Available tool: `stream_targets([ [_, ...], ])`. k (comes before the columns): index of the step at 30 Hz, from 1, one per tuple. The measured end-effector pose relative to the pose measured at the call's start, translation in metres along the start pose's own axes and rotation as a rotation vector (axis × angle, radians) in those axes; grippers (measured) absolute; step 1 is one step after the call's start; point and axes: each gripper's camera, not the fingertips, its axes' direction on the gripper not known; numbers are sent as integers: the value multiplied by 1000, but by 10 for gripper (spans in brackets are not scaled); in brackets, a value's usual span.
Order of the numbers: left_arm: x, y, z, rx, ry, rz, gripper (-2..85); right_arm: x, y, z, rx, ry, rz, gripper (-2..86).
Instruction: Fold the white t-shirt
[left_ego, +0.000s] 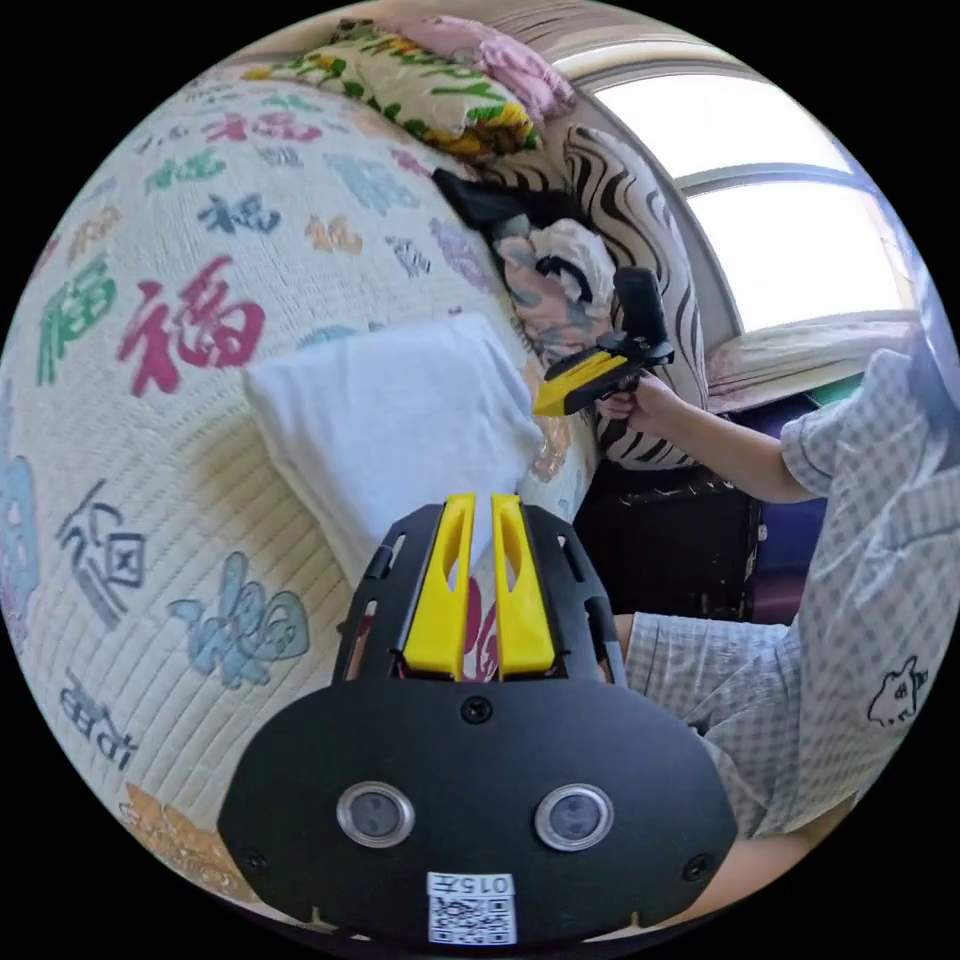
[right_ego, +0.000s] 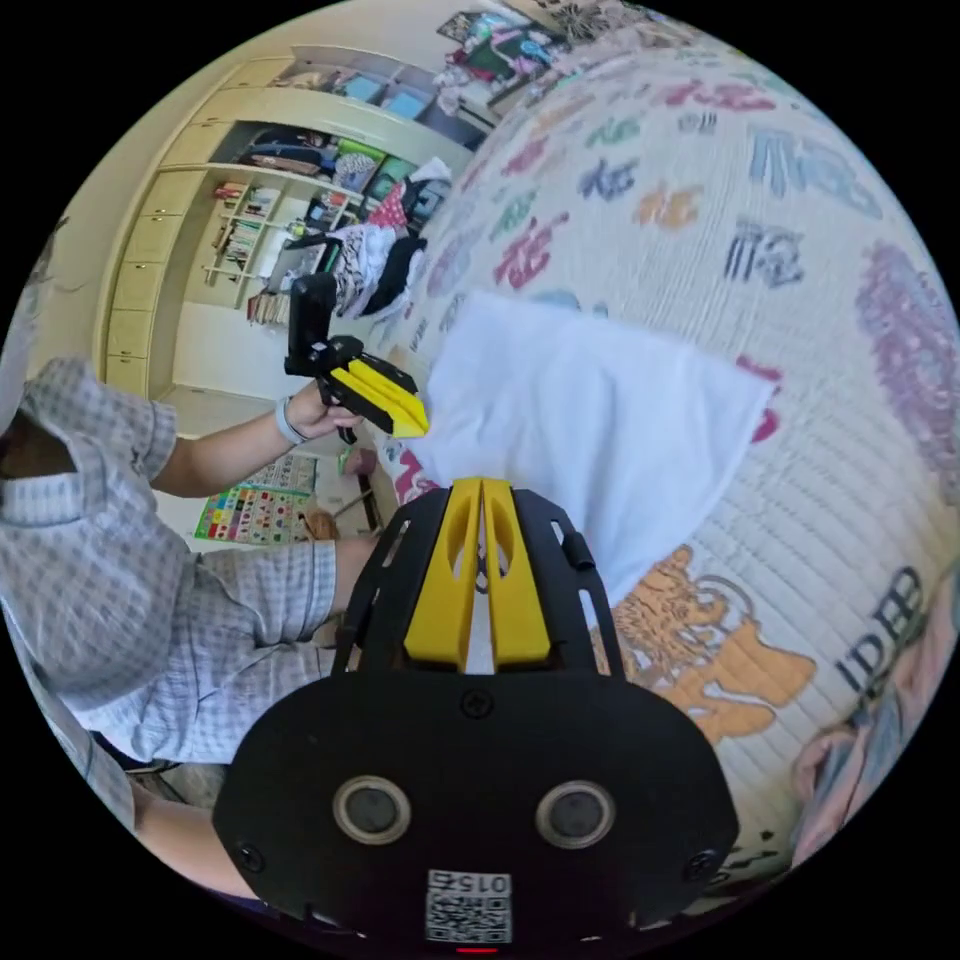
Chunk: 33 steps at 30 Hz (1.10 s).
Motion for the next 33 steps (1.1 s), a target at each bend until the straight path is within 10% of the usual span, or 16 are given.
stream_targets([
  [9, -34, 74, -67, 69, -12, -226, 6, 55, 25, 19, 69, -41, 180, 13],
  [13, -52, 113, -122, 244, 26, -332, 134, 82, 35, -1, 232, -39, 246, 117],
  [33, -39, 138, -172, 200, 427, -125, 113, 148, -34, 132, 241, -465, 296, 128],
])
